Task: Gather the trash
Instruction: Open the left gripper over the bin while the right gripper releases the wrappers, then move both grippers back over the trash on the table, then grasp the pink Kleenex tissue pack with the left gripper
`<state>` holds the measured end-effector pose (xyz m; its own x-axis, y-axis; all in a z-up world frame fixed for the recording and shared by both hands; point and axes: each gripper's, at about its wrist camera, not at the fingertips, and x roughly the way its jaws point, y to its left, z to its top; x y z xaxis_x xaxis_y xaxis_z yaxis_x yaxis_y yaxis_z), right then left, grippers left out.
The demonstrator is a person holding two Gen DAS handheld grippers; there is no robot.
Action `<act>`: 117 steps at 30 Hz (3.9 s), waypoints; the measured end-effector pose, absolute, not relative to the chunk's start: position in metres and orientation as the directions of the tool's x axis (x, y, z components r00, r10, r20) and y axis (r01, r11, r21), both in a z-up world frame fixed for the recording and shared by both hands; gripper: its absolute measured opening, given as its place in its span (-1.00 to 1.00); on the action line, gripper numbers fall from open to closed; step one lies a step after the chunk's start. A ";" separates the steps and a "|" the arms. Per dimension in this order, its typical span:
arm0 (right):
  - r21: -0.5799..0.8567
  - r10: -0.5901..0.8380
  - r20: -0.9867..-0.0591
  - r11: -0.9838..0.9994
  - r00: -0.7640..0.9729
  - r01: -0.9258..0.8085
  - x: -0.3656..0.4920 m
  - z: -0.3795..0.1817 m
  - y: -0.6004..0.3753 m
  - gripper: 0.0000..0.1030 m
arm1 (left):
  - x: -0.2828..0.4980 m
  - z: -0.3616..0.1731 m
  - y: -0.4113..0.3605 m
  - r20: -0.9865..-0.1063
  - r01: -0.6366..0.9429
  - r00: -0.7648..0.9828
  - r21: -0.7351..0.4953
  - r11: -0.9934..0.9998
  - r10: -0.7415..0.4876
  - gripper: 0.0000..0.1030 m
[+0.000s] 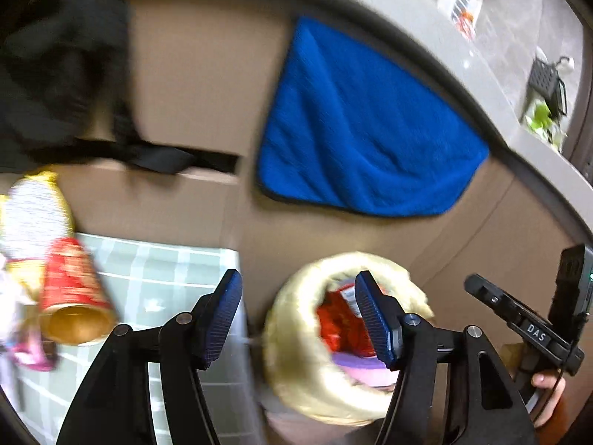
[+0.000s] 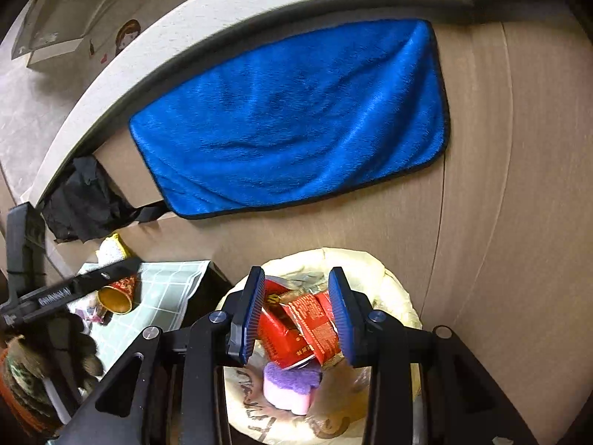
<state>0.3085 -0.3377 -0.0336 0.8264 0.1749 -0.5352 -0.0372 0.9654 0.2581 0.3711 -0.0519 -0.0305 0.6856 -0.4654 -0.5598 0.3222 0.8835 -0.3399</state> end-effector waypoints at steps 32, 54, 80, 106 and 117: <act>0.216 0.437 -0.547 0.898 0.714 -0.384 0.305 -0.032 -0.111 -0.34 | 0.287 -0.081 0.213 -0.610 -0.021 0.766 -0.338 0.941 -0.202 0.25; 0.200 0.437 -0.599 0.893 0.672 -0.402 0.317 -0.059 -0.078 -0.34 | 0.446 -0.108 0.251 -0.714 -0.358 0.680 -0.524 0.773 -0.169 0.26; 0.115 0.424 -0.655 0.874 0.625 -0.473 0.435 -0.058 0.013 -0.36 | 0.278 -0.070 0.297 -0.614 -0.168 0.772 -0.443 0.881 -0.162 -0.56; 0.094 0.431 -0.617 0.871 0.659 -0.482 0.376 -0.071 0.009 0.06 | 0.236 -0.114 0.299 -0.725 -0.092 0.667 -0.305 0.948 -0.169 0.17; 0.101 0.522 -0.657 0.776 0.544 -0.622 0.329 -0.078 0.045 -0.01 | 0.262 -0.133 0.285 -0.755 -0.121 0.645 -0.257 0.959 -0.121 0.17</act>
